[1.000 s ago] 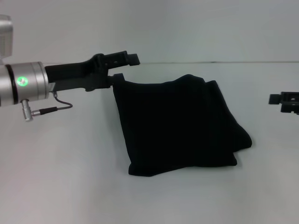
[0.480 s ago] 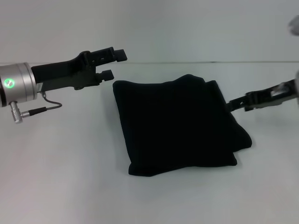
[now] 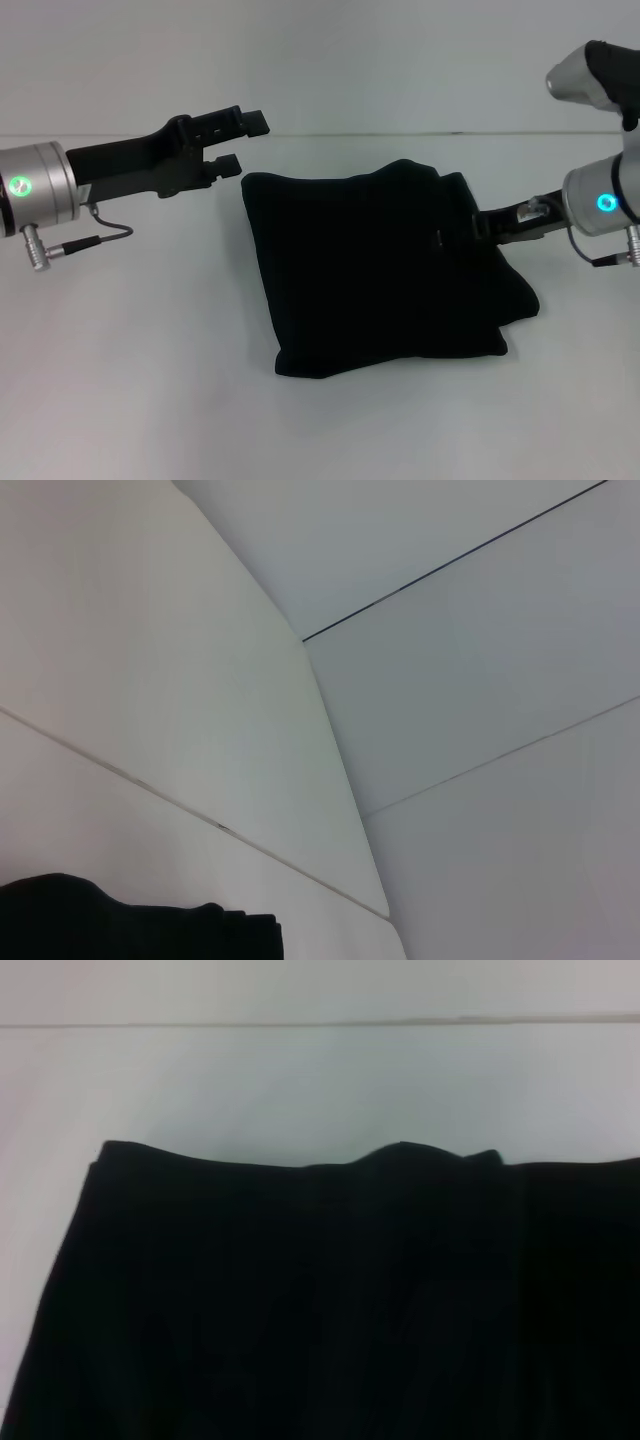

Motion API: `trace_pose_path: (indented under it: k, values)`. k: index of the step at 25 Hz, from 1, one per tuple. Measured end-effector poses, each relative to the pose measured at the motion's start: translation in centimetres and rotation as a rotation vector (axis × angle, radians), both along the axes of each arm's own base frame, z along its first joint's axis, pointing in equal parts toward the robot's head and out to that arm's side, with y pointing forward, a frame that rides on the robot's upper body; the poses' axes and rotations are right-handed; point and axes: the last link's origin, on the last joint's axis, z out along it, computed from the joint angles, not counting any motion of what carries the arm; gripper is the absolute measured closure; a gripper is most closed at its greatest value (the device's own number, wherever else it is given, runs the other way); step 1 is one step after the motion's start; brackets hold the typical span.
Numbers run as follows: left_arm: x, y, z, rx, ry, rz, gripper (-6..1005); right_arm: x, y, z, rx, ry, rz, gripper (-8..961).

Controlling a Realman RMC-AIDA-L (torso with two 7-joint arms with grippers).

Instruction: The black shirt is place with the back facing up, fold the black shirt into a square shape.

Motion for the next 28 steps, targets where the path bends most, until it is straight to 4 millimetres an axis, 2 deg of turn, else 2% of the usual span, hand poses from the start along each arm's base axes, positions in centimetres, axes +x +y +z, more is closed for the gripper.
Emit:
trace_pose_path:
  k: [6,14,20,28]
  values:
    - [0.2,0.1,-0.1,0.000,-0.004,-0.004,109,0.1,-0.1,-1.0,0.014,-0.002,-0.010,195]
    - [0.3,0.1,-0.4,0.009,-0.013,0.000,109,1.0,0.2,0.2,0.043,0.004,-0.045,194]
    - [0.5,0.4,-0.4,0.018,-0.007,-0.002,109,0.3,0.1,-0.8,0.033,0.006,-0.020,195]
    - [0.4,0.6,-0.3,0.027,-0.004,0.004,109,0.3,0.2,-0.8,0.040,0.010,-0.030,242]
